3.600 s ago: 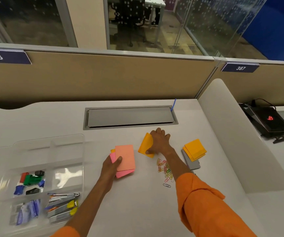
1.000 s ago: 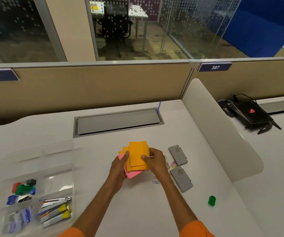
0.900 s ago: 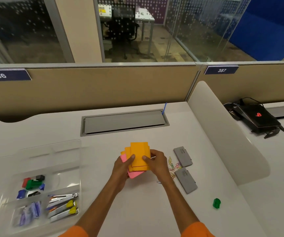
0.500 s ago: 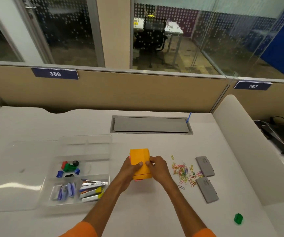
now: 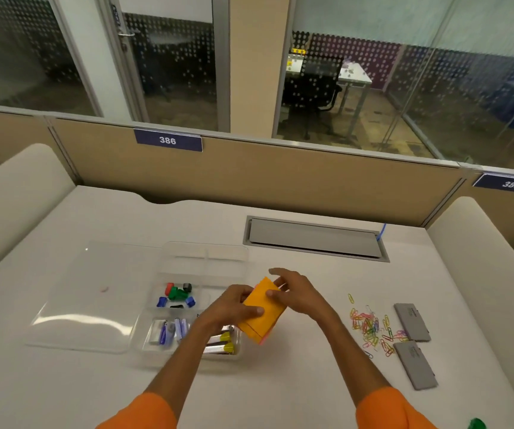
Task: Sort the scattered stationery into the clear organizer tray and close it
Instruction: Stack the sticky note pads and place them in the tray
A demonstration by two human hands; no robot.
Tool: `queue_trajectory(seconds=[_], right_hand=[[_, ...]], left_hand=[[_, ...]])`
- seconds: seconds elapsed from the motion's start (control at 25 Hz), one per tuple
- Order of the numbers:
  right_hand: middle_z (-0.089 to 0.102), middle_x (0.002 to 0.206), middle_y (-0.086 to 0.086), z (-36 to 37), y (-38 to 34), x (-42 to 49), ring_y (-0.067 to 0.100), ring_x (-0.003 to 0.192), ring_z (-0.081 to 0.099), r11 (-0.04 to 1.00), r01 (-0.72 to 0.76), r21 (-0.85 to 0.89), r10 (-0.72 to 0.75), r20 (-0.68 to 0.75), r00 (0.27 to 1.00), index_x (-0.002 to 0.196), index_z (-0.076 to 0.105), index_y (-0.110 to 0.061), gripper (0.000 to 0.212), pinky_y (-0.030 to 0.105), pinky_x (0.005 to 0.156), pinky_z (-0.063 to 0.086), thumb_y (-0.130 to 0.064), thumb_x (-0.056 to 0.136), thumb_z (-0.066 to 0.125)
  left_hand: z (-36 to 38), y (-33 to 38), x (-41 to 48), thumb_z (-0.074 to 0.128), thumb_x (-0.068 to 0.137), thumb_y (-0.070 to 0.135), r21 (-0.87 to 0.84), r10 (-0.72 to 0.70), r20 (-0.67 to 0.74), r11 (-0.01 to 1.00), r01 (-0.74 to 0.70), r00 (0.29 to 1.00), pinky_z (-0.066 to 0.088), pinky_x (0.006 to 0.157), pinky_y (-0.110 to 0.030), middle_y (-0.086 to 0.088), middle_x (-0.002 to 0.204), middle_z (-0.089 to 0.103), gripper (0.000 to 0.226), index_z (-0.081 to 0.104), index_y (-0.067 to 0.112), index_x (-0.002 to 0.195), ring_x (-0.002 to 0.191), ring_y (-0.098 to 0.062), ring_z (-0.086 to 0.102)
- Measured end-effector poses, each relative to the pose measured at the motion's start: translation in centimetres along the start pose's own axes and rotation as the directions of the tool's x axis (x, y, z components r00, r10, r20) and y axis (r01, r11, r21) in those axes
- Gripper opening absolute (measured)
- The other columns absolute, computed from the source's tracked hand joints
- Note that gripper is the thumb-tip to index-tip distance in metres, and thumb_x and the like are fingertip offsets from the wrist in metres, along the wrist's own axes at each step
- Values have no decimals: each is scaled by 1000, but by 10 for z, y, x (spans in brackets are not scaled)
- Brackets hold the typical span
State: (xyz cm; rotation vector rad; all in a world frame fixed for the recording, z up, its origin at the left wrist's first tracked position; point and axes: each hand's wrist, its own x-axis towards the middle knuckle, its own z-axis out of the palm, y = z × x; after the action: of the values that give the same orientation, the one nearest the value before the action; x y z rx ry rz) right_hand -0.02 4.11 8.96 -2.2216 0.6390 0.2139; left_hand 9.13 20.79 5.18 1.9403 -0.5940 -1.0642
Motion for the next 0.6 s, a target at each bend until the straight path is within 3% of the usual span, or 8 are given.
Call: queue_trajectory(seconds=[0.12, 0.2, 0.28, 0.36, 0.44, 0.6], right_hand=[[53, 131, 4, 11, -6, 9, 19, 107, 53, 995, 0, 99, -1, 6, 1000, 128, 53, -25, 45, 26, 76, 49, -32, 86, 68], [55, 129, 8, 22, -7, 13, 23, 108, 55, 950, -55, 309, 82, -77, 994, 127, 54, -18, 45, 31, 78, 52, -28, 86, 69], [56, 129, 11, 36, -9, 18, 26, 110, 56, 893, -99, 438, 182, -153, 971, 128, 52, -12, 48, 37, 86, 54, -26, 86, 70], [56, 129, 13, 50, -14, 19, 25, 109, 56, 872, -117, 474, 231, -189, 954, 130, 51, -9, 49, 37, 88, 53, -26, 87, 68], [57, 127, 12, 64, -22, 19, 22, 104, 55, 879, -122, 461, 247, -221, 944, 130, 50, -9, 48, 32, 83, 50, -27, 89, 66], [55, 125, 15, 78, -32, 24, 24, 104, 55, 924, -123, 362, 225, -253, 941, 126, 51, -6, 42, 29, 79, 46, -27, 92, 62]], left_hand=[[-15, -1, -6, 84, 69, 38, -71, 9, -233, 997, -26, 972, 56, 87, -37, -5, 121, 64, 61, 62, 16, 121, 106, -24, 62], [-25, -8, -6, 84, 70, 32, -369, -143, -366, 929, -3, 920, 57, 87, -41, -10, 125, 62, 62, 61, 12, 124, 108, -28, 62], [-31, -13, -9, 74, 82, 32, -626, -272, -292, 779, 32, 917, 56, 88, -41, -14, 132, 55, 62, 49, 7, 133, 112, -32, 59], [-34, -13, -11, 61, 92, 31, -724, -301, -210, 687, 59, 930, 54, 85, -39, -15, 132, 52, 53, 43, 7, 135, 113, -33, 57], [-36, -13, -11, 54, 97, 24, -721, -296, -196, 689, 67, 935, 53, 90, -40, -18, 131, 51, 45, 41, 5, 135, 115, -34, 55], [-44, -17, -9, 46, 101, 13, -465, -227, -242, 881, 92, 943, 52, 78, -28, -14, 115, 58, 30, 52, 0, 128, 106, -27, 57]])
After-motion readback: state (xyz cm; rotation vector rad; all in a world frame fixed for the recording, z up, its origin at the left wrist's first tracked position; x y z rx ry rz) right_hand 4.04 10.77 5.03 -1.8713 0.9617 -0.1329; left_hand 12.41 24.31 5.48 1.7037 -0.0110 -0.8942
